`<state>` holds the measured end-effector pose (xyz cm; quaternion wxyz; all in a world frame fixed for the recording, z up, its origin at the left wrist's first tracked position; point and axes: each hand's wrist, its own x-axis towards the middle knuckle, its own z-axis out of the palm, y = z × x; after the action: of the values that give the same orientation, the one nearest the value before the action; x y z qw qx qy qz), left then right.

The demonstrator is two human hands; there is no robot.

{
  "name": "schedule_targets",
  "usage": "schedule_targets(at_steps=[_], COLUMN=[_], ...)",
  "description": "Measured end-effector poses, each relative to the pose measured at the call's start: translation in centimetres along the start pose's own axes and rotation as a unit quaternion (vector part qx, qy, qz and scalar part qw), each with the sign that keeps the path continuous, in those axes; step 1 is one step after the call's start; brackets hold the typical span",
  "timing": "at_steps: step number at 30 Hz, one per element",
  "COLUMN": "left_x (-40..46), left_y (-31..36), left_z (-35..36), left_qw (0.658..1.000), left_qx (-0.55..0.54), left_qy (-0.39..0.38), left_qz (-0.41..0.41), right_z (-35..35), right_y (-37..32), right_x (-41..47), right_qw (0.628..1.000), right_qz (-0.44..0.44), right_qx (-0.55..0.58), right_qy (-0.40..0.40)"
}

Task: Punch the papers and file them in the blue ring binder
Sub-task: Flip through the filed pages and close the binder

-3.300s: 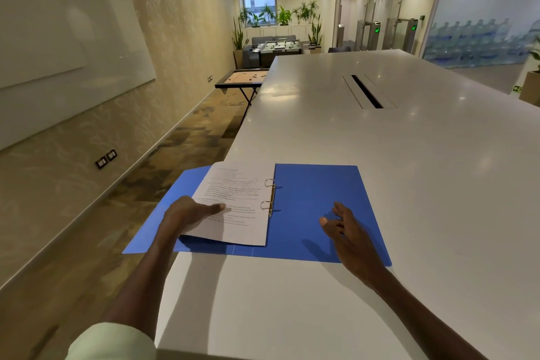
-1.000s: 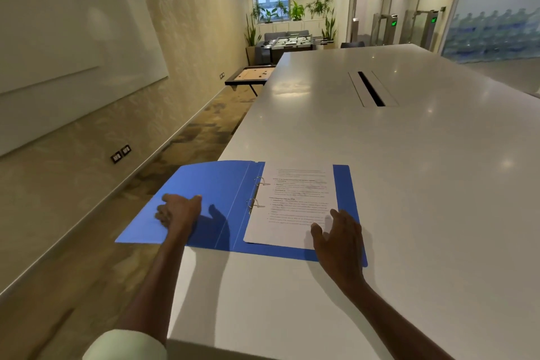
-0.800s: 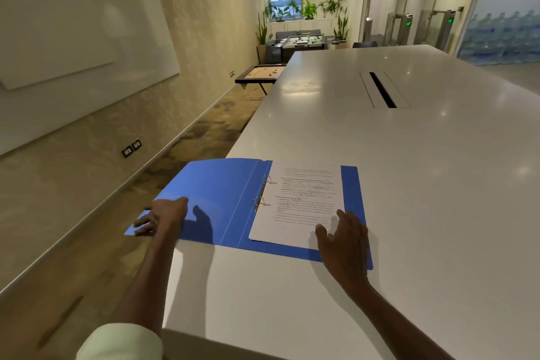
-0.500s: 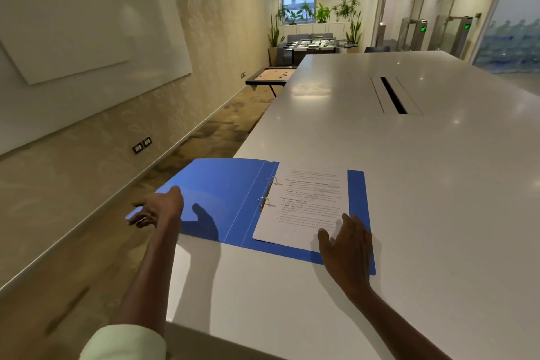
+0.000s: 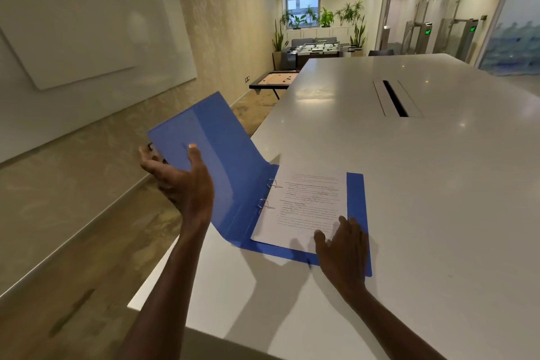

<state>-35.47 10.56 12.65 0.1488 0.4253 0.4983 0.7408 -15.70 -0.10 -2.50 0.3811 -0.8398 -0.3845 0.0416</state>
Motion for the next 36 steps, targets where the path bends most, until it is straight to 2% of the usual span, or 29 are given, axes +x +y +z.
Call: schedule_targets(at_steps=[4,7,9,12,15,17,20,23,25,27,29,32,33,36], left_x=[-2.8,-4.4,-5.2,-6.2,-6.3,-6.5,-7.8,-9.8,-11.1,-12.5,-13.7,-14.8,-15.0,-15.5], left_y=[2.7,3.5,3.6,3.4,2.2,1.1,-0.2,-2.0,-3.2,-4.4,-5.6,-6.7,-7.0,-7.9], left_z=[0.0,0.2,0.6,1.5,2.8,3.7,4.8,5.6,6.0,6.1,6.1,6.0,5.9,5.5], left_qw=[0.998,0.996,0.994,0.987,0.972,0.95,0.9,0.861,0.84,0.819,0.798,0.754,0.743,0.722], left_qx=[-0.068,-0.08,-0.076,-0.09,-0.054,0.019,0.123,0.164,0.198,0.226,0.253,0.327,0.348,0.375], left_qy=[-0.005,-0.011,-0.042,-0.124,-0.226,-0.309,-0.41,-0.472,-0.498,-0.519,-0.533,-0.54,-0.543,-0.546], left_qz=[0.003,0.042,0.066,0.054,0.028,0.037,0.077,0.093,0.083,0.09,0.125,0.18,0.182,0.202], right_z=[-0.5,-0.7,-1.2,-2.5,-3.8,-4.9,-7.4,-8.8,-8.8,-8.1,-6.9,-5.1,-4.7,-3.8], right_y=[-0.3,-0.4,-0.3,-0.1,0.7,0.9,0.3,0.1,0.4,1.0,2.0,3.8,4.2,4.8], right_x=[-0.1,-0.1,0.0,0.4,1.1,1.4,1.4,1.7,1.7,1.7,1.8,1.8,1.7,1.4], right_qw=[0.999,0.993,0.983,0.948,0.921,0.912,0.903,0.91,0.924,0.952,0.98,0.976,0.969,0.957], right_qz=[0.015,0.03,0.037,0.101,0.149,0.132,0.039,-0.114,-0.185,-0.195,-0.177,-0.173,-0.178,-0.193], right_qx=[0.043,0.112,0.179,0.296,0.345,0.359,0.374,0.321,0.257,0.184,0.084,-0.07,-0.106,-0.169], right_qy=[-0.002,0.012,0.035,0.065,0.105,0.149,0.208,0.235,0.215,0.147,0.028,-0.116,-0.137,-0.133])
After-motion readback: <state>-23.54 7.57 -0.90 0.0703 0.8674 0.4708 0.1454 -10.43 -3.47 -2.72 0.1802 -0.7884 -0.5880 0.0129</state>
